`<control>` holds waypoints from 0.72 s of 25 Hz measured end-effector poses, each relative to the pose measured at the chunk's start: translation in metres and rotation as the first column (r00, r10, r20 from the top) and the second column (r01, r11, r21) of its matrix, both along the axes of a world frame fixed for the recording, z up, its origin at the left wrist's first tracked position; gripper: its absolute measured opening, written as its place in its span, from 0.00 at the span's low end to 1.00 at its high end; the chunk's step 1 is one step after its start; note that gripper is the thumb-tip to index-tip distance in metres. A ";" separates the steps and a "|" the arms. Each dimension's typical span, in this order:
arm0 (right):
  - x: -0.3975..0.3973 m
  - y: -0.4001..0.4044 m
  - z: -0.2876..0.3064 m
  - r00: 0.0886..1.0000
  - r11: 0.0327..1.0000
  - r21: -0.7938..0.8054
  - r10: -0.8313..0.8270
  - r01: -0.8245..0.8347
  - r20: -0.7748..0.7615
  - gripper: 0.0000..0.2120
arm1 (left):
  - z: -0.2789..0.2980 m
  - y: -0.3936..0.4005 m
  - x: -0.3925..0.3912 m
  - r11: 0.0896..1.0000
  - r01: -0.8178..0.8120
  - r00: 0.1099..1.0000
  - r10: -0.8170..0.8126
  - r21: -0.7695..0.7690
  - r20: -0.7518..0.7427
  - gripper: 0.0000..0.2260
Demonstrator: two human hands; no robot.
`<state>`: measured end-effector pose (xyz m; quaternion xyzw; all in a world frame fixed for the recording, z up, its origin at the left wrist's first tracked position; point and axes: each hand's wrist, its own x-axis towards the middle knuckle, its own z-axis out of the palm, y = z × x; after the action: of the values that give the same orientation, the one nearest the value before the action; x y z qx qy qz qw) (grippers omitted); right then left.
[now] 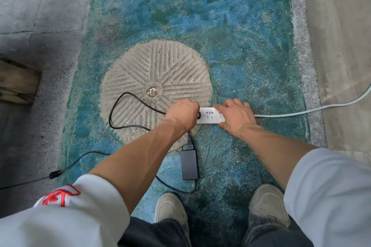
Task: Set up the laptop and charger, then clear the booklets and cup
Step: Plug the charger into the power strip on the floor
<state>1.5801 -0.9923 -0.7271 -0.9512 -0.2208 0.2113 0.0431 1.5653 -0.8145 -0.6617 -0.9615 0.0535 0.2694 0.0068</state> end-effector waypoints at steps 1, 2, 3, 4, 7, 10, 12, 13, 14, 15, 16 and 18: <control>0.000 -0.001 -0.001 1.000 1.000 0.004 0.004 -0.004 0.001 0.29 | 0.000 0.000 0.001 1.000 0.027 1.000 -0.026 0.012 -0.012 0.12; 0.001 -0.002 -0.001 1.000 1.000 0.007 0.007 -0.007 0.002 0.29 | -0.002 0.001 0.001 0.999 0.047 0.999 -0.047 0.022 -0.022 0.12; 0.001 -0.003 -0.003 1.000 1.000 0.011 0.010 -0.010 0.005 0.29 | -0.003 0.002 0.002 0.997 0.067 0.997 -0.066 0.037 -0.031 0.10; 0.000 -0.004 -0.003 1.000 1.000 0.016 0.011 -0.011 0.009 0.30 | -0.005 0.003 0.002 0.995 0.087 0.996 -0.085 0.057 -0.034 0.09; 0.000 -0.006 -0.006 1.000 0.999 0.033 -0.001 0.001 0.014 0.30 | -0.007 0.006 0.000 0.986 0.134 0.991 -0.132 0.100 -0.024 0.09; 0.000 -0.007 -0.008 0.999 0.998 0.045 -0.036 0.036 0.003 0.30 | -0.007 0.002 -0.012 0.984 0.160 0.987 -0.160 0.075 -0.005 0.13; -0.002 -0.007 -0.010 0.999 0.997 0.058 -0.052 0.052 -0.003 0.30 | -0.007 0.001 -0.017 0.991 0.124 0.992 -0.125 0.046 0.014 0.15; -0.002 -0.007 -0.011 0.998 0.996 0.067 -0.060 0.060 -0.004 0.30 | -0.008 0.002 -0.015 0.995 0.095 0.995 -0.096 0.030 0.022 0.16; -0.002 -0.009 -0.012 0.998 0.995 0.076 -0.066 0.066 -0.004 0.30 | -0.010 0.004 -0.013 0.997 0.073 0.997 -0.073 0.015 0.029 0.17; -0.001 -0.009 -0.012 0.998 0.994 0.082 -0.067 0.068 -0.007 0.31 | -0.012 0.006 -0.012 0.998 0.056 0.998 -0.056 0.005 0.029 0.17; -0.001 -0.010 -0.013 0.998 0.994 0.084 -0.064 0.064 -0.008 0.31 | -0.014 0.007 -0.014 0.999 0.044 0.999 -0.044 0.005 0.028 0.18; -0.001 -0.011 -0.014 0.999 0.995 0.086 -0.054 0.054 -0.006 0.30 | -0.022 0.005 -0.024 1.000 0.015 1.000 -0.015 0.012 0.022 0.17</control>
<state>1.5787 -1.0029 -0.7411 -0.9536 -0.2040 0.2022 0.0902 1.5412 -0.8090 -0.6834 -0.9639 0.0589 0.2591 0.0153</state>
